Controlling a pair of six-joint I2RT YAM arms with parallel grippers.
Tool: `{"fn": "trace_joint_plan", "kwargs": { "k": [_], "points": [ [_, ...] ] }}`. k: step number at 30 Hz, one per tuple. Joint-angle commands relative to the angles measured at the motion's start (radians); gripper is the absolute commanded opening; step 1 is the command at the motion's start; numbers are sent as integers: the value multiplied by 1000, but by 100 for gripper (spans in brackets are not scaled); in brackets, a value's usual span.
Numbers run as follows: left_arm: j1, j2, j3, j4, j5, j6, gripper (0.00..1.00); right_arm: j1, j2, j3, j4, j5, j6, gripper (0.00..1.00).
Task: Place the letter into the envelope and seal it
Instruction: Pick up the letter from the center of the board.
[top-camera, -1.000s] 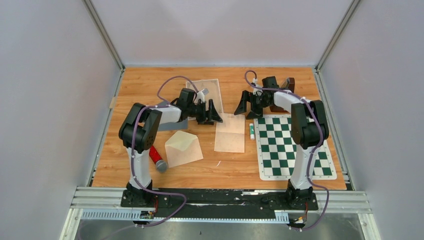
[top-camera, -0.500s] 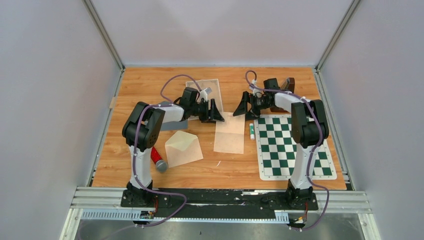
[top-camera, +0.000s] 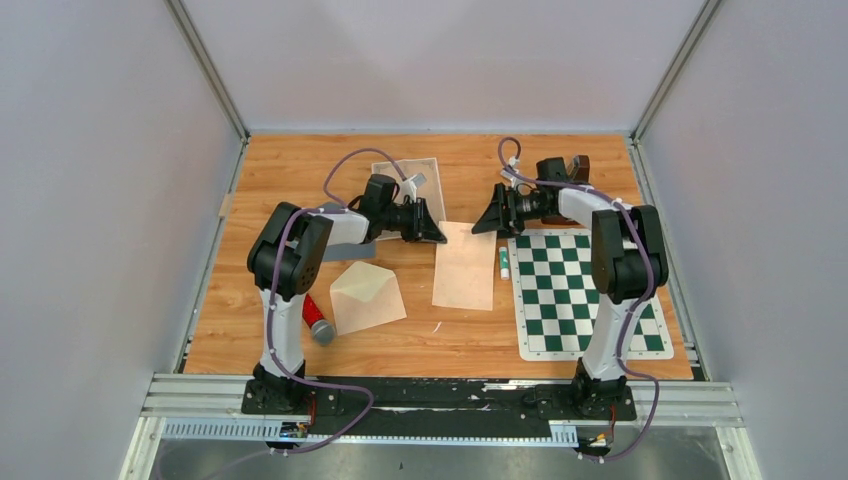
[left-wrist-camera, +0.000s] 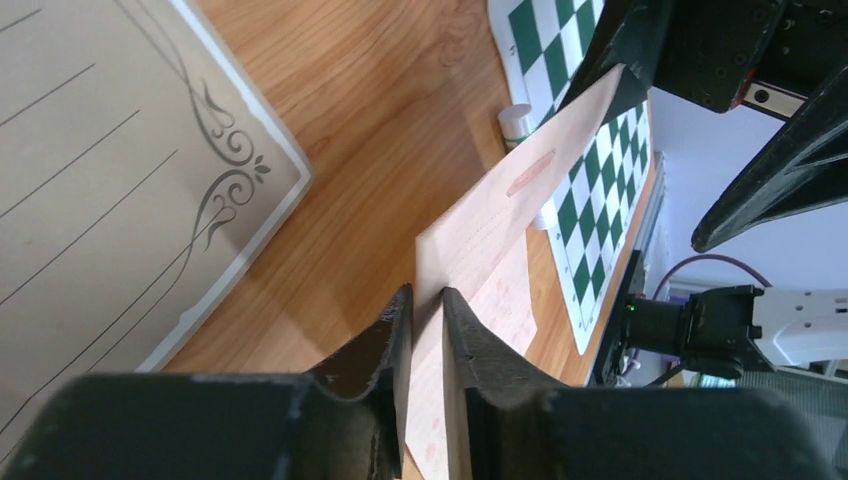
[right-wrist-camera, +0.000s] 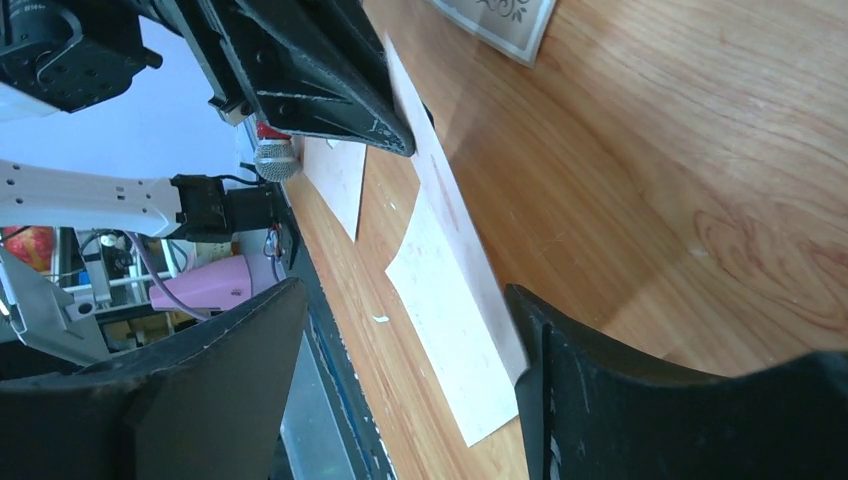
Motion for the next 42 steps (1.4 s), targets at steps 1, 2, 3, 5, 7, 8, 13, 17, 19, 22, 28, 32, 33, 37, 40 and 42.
{"fn": "trace_joint_plan", "kwargs": {
  "k": [1, 2, 3, 5, 7, 8, 13, 17, 19, 22, 28, 32, 33, 37, 40, 42],
  "points": [
    [1, -4, -2, 98, 68, -3, 18, 5, -70, -2, 19, -47, -81, 72],
    [1, -5, -1, 111, 75, -2, 17, 5, -75, 2, 13, -47, -99, 72],
    [-1, -10, -2, 122, 89, 5, 14, 4, -81, 8, 6, -45, -136, 72],
    [-1, -18, -1, 133, 117, 19, 11, 6, -89, 26, -15, -40, -220, 70],
    [-1, -27, 2, 136, 137, 33, 8, 13, -84, 52, -52, -27, -310, 66],
    [-2, -31, 0, 137, 146, 39, 8, 15, -80, 67, -77, -25, -352, 64],
    [-7, -67, 11, 77, 180, 134, 8, 40, -65, 118, -191, -30, -516, 55],
    [-13, -91, 27, -19, 202, 246, 7, 55, -77, 120, -225, -19, -599, 54],
    [-17, -104, 33, -60, 212, 294, 6, 58, -83, 119, -233, -11, -641, 55],
    [-22, -126, 34, -87, 220, 330, 4, 69, -78, 132, -269, -3, -707, 55],
    [-31, -140, 48, -137, 231, 376, 3, 96, -52, 175, -341, 3, -790, 41],
    [-32, -143, 61, -162, 235, 397, 2, 107, -37, 201, -364, 5, -810, 27],
    [-32, -147, 64, -168, 234, 404, 2, 110, -33, 205, -367, 7, -814, 27],
    [-31, -153, 79, -189, 237, 417, 1, 125, -26, 219, -370, 20, -832, 26],
    [-31, -156, 95, -215, 237, 431, 1, 140, -26, 231, -380, 30, -856, 20],
    [-29, -157, 119, -262, 233, 452, 1, 147, -31, 234, -382, 41, -866, 13]
  ]
}}
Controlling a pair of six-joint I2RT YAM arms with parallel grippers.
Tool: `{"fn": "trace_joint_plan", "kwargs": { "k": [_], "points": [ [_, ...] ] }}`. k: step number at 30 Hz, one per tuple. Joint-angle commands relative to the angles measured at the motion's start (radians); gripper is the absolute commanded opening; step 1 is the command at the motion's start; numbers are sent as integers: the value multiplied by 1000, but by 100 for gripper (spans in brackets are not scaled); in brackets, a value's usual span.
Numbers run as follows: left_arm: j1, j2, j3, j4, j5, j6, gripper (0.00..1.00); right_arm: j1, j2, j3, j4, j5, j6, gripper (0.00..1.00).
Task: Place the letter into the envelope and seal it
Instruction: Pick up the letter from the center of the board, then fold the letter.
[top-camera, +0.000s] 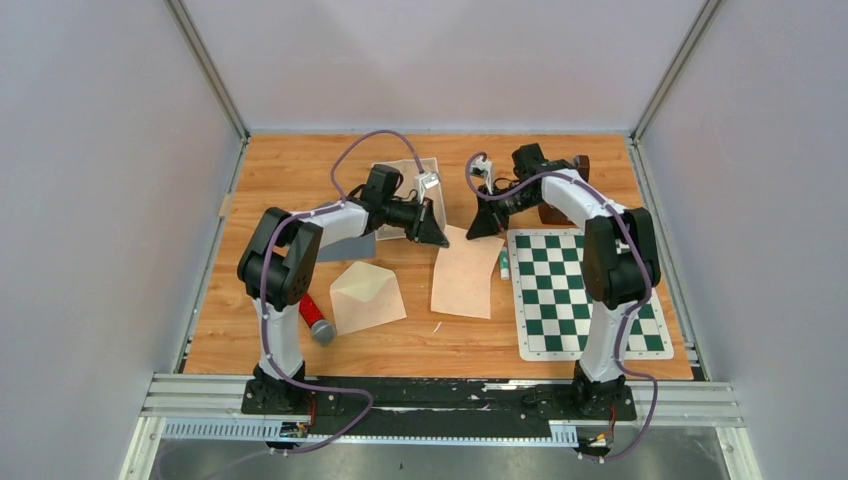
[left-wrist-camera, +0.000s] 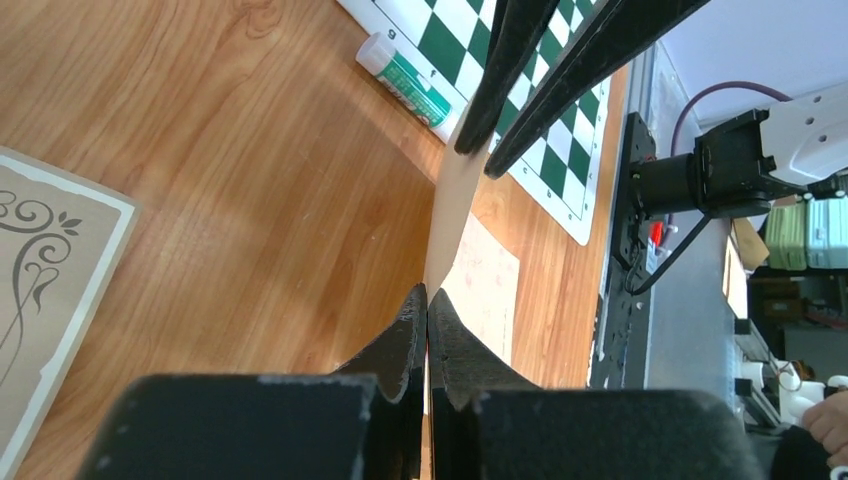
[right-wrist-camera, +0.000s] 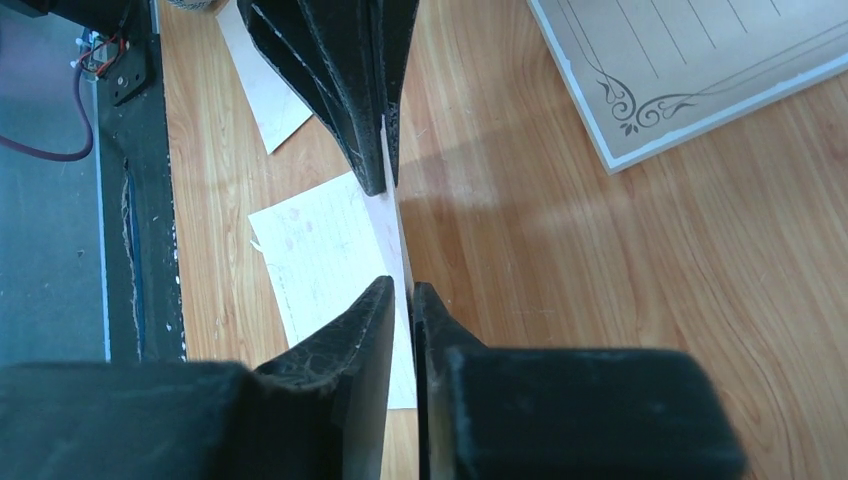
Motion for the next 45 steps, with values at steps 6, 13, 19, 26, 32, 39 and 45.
{"fn": "trace_joint_plan", "kwargs": {
  "k": [6, 13, 19, 26, 32, 39, 45],
  "points": [
    [42, -108, 130, -151, -75, 58, 47, 17, -45, 100, -9, 37, 30, 0],
    [142, -180, 79, -95, -115, -9, 80, -7, -154, 248, 1, 27, 201, 0],
    [144, -190, 93, -48, -15, 144, 86, -6, -222, 266, 34, 15, 288, 0],
    [142, -197, 135, -71, 18, 266, 84, -6, -260, 260, 32, 36, 291, 0],
    [127, -167, 173, -89, 51, 297, 76, -8, -255, 276, 32, 41, 282, 0],
    [96, -141, 199, -150, 120, 299, 54, -8, -248, 269, 59, 51, 295, 0],
    [91, -142, 169, -128, 123, 270, 46, -16, -243, 277, 76, 55, 303, 0]
  ]
}}
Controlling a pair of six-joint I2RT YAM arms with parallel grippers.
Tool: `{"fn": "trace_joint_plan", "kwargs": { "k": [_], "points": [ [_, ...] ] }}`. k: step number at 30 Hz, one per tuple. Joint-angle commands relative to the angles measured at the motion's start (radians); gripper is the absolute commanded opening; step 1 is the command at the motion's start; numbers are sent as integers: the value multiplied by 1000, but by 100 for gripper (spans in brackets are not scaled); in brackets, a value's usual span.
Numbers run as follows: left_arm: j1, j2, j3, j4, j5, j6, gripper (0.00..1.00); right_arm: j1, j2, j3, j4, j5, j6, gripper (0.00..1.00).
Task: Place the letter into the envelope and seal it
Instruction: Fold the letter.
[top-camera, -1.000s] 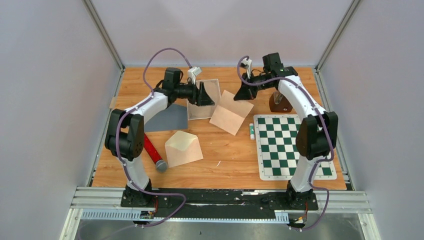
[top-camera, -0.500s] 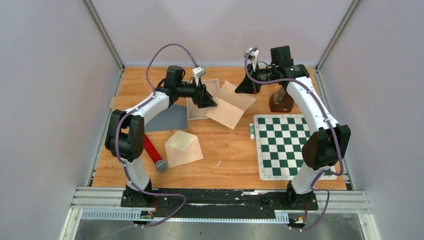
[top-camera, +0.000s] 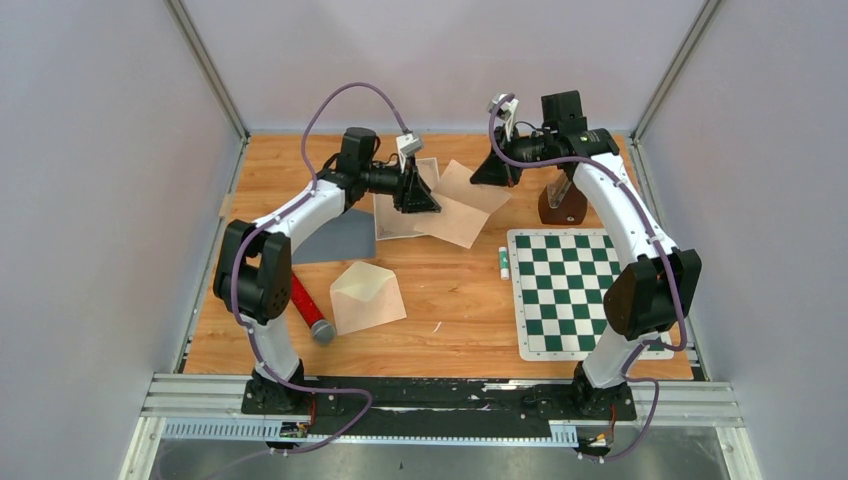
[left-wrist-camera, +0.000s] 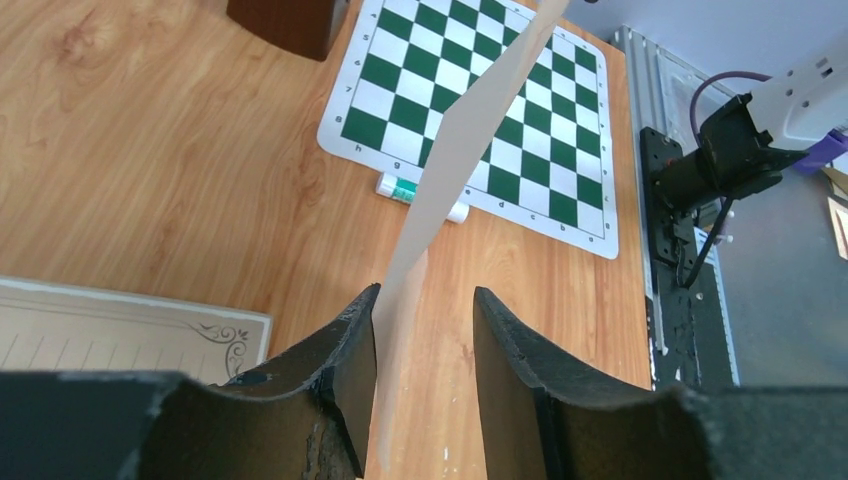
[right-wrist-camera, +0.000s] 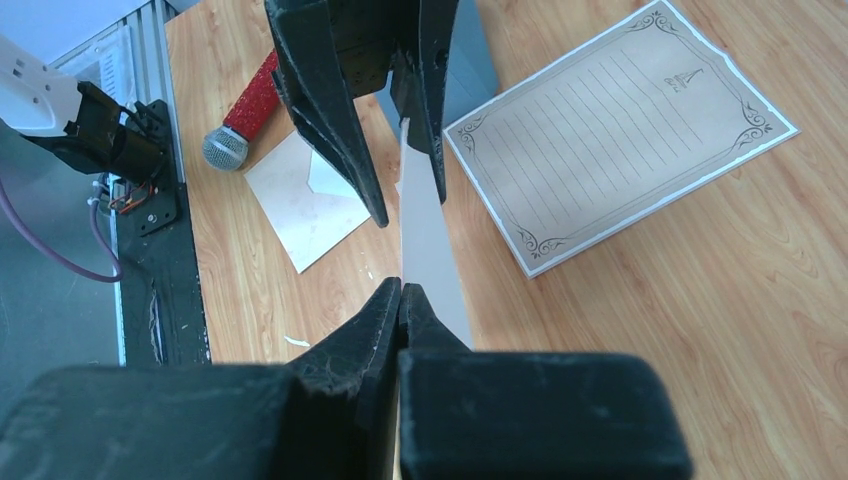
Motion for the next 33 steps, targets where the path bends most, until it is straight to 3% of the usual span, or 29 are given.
{"fn": "trace_joint_plan", "kwargs": {
  "k": [1, 7, 14, 18, 21, 25, 29, 33],
  "points": [
    [-2, 5, -2, 11, 32, -7, 45, -8, -10, 34, 49, -7, 16, 0],
    [-3, 19, -4, 39, 34, -19, 30, -19, -10, 35, 56, -4, 21, 0],
    [-2, 24, -13, 38, 43, -44, 28, -33, -12, 36, 67, 12, 21, 0],
    [-3, 28, -15, 42, 54, -52, 17, -34, -10, 31, 69, 6, 24, 0],
    [-3, 31, -13, 57, 58, -66, 4, -34, -12, 21, 68, 6, 25, 0],
    [-2, 22, -17, 84, 56, -85, 0, -21, -33, -14, 41, -14, -19, 11],
    [-2, 14, -8, 95, 53, -91, 0, 40, -97, -98, -64, -73, -103, 35],
    [-2, 20, 17, 89, 65, -99, 0, 70, -167, -150, -89, -22, -150, 46]
  ]
}}
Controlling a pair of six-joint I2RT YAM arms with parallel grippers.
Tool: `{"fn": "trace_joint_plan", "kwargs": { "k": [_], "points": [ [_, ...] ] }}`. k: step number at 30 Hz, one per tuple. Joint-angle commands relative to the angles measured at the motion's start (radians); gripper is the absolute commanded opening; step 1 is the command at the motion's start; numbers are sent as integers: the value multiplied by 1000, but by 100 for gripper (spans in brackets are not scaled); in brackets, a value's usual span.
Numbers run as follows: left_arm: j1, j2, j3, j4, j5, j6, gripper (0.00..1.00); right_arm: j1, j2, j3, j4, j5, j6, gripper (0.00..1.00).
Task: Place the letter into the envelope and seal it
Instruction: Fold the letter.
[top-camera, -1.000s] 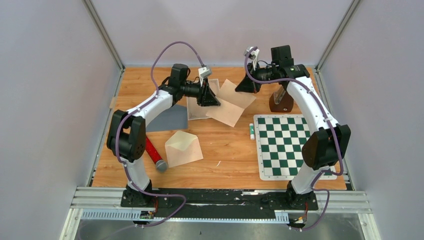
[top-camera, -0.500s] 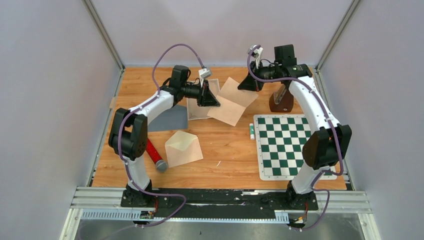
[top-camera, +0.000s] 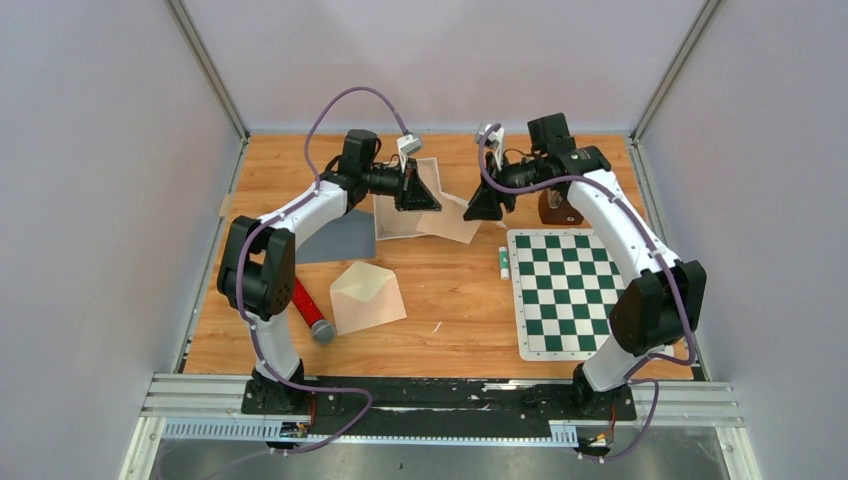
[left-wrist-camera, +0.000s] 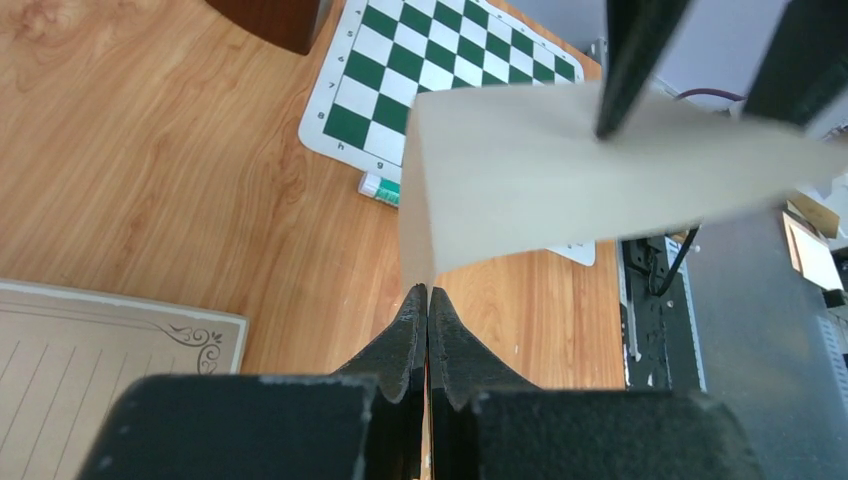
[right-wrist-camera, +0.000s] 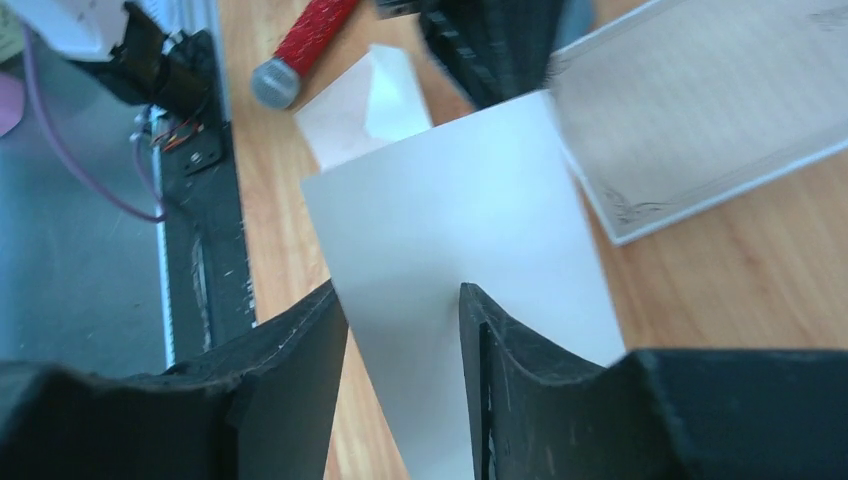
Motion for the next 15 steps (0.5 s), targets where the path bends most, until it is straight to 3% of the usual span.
{"fn": "trace_joint_plan", "kwargs": {
  "k": [1, 8, 15],
  "points": [
    [0, -12, 33, 33, 32, -16, 0, 16, -98, 5, -53, -4, -92, 48],
    [-2, -35, 65, -56, 30, 100, 0, -117, 29, 264, -130, -109, -74, 53],
    [-38, -99, 123, -247, 7, 354, 0, -90, 129, 257, -159, -128, -230, 57]
  ]
}}
